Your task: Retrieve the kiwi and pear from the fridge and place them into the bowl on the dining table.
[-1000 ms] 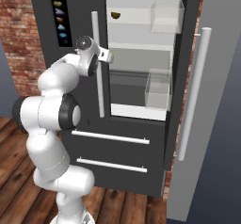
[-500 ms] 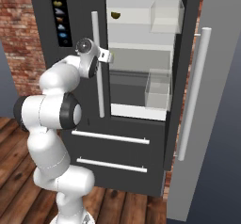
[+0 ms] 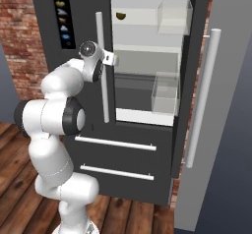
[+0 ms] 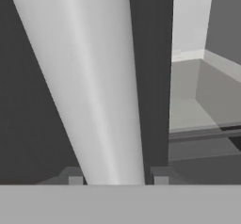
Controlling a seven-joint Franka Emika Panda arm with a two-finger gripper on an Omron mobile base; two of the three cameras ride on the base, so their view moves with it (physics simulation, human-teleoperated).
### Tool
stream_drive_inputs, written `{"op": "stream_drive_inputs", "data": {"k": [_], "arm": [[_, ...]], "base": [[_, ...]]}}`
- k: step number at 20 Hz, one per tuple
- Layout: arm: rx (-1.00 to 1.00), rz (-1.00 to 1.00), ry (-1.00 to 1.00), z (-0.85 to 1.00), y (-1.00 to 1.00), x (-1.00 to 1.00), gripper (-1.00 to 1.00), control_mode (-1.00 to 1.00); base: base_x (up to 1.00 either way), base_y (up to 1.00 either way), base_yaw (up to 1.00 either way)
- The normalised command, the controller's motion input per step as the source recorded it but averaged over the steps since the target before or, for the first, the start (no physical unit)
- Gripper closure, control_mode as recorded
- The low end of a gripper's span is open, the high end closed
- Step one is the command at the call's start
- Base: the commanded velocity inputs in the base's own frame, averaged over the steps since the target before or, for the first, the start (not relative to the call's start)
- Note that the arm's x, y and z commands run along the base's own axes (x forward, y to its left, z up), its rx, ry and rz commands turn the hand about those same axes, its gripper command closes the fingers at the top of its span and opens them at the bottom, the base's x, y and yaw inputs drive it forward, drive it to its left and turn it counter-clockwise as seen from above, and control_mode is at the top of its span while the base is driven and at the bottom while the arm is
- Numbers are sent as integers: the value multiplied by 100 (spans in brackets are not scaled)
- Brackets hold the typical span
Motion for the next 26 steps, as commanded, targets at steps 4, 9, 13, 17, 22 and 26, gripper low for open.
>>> {"op": "stream_drive_inputs", "data": {"k": [4,9,13,17,22,26], "arm": [[0,0,44,0,23,-13,100,-100],[0,0,37,2,34,-90,100,-100],[0,1,30,0,47,-100,100,-100],[0,6,11,0,67,-100,100,-100],[0,7,1,-9,79,-100,100,-100],[-6,6,-3,-37,92,-100,100,-100]], "base": [[0,0,0],[0,0,0],[0,0,0],[0,0,0],[0,0,0],[0,0,0]]}}
